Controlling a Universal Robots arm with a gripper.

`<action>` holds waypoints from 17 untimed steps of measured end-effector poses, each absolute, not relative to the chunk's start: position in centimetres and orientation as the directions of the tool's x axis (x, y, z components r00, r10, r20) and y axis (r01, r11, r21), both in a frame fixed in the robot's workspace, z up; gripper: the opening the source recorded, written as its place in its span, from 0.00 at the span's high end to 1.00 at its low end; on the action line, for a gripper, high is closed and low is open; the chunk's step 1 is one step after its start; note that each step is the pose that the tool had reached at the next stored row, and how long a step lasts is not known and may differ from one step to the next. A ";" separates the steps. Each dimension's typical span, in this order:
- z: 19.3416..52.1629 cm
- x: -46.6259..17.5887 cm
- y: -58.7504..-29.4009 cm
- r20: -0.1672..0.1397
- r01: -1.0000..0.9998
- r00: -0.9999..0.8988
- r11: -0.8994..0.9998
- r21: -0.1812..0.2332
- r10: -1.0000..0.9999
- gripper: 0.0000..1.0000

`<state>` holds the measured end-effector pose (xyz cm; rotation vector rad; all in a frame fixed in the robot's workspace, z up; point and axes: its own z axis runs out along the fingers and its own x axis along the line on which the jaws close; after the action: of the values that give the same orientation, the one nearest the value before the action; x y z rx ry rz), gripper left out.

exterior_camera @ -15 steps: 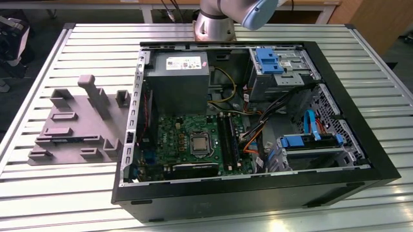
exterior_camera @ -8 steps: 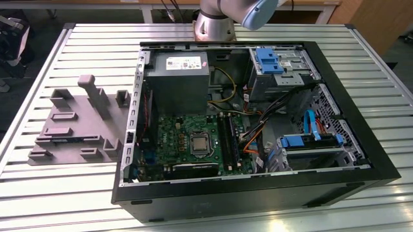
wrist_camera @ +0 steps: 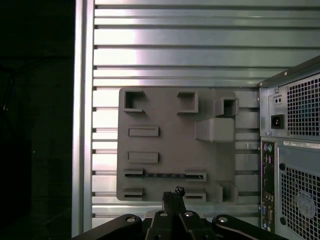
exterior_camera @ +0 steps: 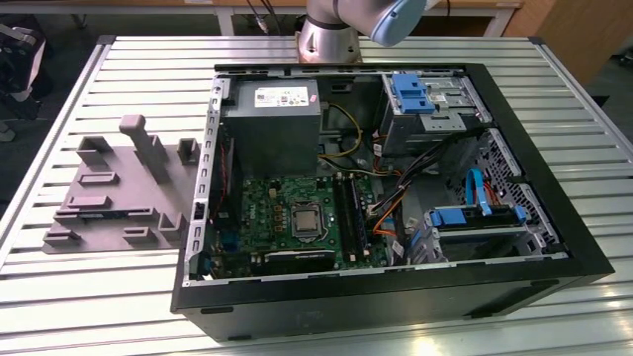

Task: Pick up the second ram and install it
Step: 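Pick up the second ram and move it above second insertion slot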

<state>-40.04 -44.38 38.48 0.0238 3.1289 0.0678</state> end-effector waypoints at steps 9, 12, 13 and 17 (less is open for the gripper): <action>38.5 -40.0 -44.4 -0.011 0.007 -1.000 0.999 0.043 0.008 0.89; 38.5 -40.0 -44.4 -0.011 0.003 -1.000 0.999 0.043 0.004 0.89; 38.5 -40.0 -44.4 -0.012 0.002 -1.000 0.999 0.043 0.002 0.89; 38.5 -40.0 -44.4 -0.011 -0.004 -1.000 0.999 0.043 -0.004 0.89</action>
<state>-40.04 -44.38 38.49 -0.0059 3.1294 0.0679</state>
